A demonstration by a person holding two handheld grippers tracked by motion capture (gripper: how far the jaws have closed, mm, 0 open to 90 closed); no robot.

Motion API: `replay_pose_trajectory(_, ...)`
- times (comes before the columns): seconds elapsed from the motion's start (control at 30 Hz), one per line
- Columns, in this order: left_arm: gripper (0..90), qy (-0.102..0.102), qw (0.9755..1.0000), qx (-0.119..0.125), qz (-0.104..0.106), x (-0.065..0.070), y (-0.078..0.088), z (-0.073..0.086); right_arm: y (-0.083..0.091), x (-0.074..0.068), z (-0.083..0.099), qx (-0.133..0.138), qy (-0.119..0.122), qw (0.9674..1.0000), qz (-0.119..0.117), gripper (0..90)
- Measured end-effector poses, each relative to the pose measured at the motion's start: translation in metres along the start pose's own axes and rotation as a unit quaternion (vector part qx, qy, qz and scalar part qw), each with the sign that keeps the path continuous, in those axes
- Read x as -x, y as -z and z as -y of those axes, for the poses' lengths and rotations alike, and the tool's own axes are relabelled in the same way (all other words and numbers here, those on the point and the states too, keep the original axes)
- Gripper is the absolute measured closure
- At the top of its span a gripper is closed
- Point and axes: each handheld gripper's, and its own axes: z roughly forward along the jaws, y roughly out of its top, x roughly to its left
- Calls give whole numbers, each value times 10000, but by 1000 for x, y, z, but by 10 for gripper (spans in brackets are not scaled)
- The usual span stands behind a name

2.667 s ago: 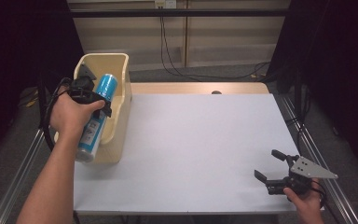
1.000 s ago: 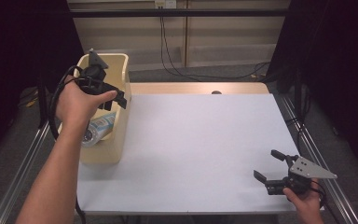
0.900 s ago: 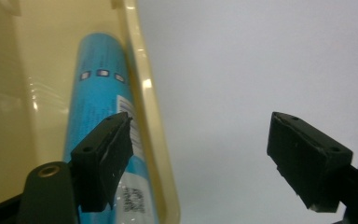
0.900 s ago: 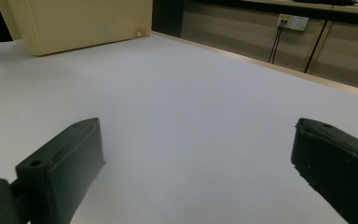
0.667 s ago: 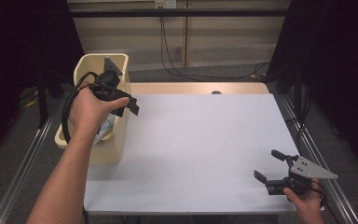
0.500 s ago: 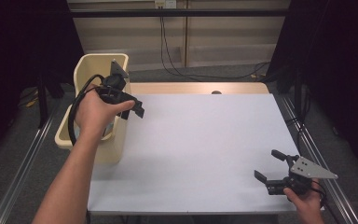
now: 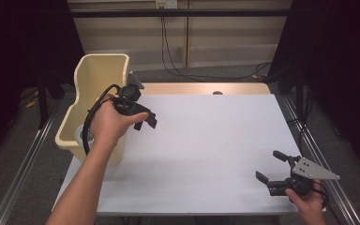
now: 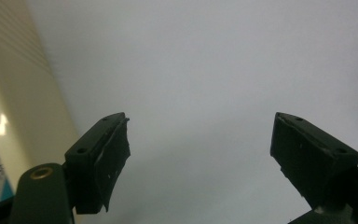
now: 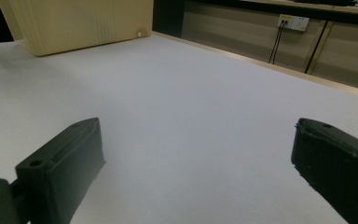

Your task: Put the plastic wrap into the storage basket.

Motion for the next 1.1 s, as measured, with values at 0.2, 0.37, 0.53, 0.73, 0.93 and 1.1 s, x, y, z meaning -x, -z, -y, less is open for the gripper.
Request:
replay_pose_trajectory(0.2,194,-158,9998,-62,-63,8,-16,6,0,0,0,2,3,10000,4,18)
replay_pose_trajectory(0.37,189,-286,9995,-124,-79,11,-31,12,0,0,0,0,2,10000,-1,17)
replay_pose_trajectory(0.53,188,-310,9994,-172,35,14,-46,21,0,0,0,-3,-2,10000,-7,17)
replay_pose_trajectory(0.73,184,-349,9992,-173,128,15,-62,31,0,0,0,-4,2,10000,-10,18)
replay_pose_trajectory(0.93,180,-342,9992,-113,188,15,-74,40,0,0,0,-3,5,10000,-7,18)
replay_pose_trajectory(1.1,179,-354,9991,-19,252,15,-84,47,0,0,0,2,-3,10000,-7,18)
